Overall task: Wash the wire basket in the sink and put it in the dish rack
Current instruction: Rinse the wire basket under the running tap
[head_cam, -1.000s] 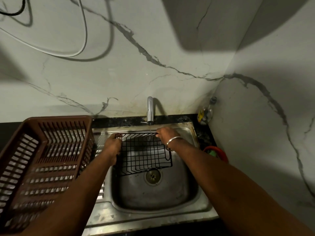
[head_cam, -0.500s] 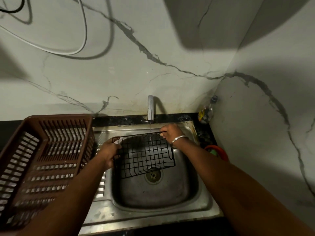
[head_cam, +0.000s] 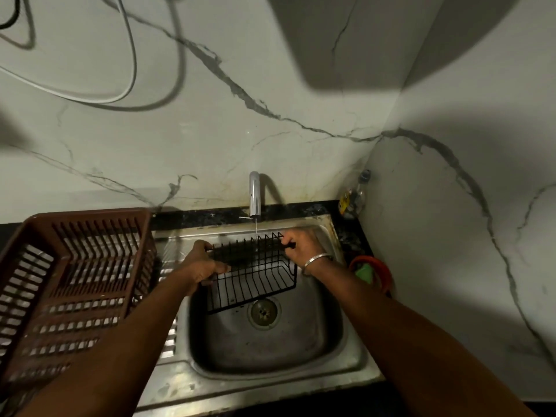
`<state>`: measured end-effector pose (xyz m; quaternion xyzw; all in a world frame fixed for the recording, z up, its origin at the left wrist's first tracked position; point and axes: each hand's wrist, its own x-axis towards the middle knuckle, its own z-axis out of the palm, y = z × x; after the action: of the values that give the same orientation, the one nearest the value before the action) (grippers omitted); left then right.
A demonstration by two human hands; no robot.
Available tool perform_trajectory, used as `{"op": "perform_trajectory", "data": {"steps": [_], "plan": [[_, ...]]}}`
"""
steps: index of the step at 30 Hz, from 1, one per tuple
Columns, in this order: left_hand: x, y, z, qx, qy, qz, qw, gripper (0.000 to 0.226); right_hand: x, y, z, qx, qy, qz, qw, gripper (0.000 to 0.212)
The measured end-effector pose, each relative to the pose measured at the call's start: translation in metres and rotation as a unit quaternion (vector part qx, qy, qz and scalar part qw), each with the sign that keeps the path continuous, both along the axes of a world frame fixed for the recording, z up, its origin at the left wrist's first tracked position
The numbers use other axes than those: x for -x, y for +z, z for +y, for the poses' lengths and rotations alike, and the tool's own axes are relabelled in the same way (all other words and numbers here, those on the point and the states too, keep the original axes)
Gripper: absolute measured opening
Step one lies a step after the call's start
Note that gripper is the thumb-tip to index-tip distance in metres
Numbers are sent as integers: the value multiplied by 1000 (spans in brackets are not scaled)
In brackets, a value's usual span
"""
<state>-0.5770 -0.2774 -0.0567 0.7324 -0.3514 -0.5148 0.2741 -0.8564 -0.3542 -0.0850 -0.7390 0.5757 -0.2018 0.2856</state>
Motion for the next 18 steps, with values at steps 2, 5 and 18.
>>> {"op": "perform_trajectory", "data": {"steps": [2, 5, 18], "plan": [[3, 1, -2, 37, -2, -35, 999, 73, -1, -3, 4, -24, 9, 11, 1000, 46], [11, 3, -5, 67, 9, -82, 994, 80, -17, 1, 13, -76, 63, 101, 990, 82], [20, -15, 1, 134, 44, -134, 981, 77, -83, -4, 27, 18, 163, 195, 967, 76]]}}
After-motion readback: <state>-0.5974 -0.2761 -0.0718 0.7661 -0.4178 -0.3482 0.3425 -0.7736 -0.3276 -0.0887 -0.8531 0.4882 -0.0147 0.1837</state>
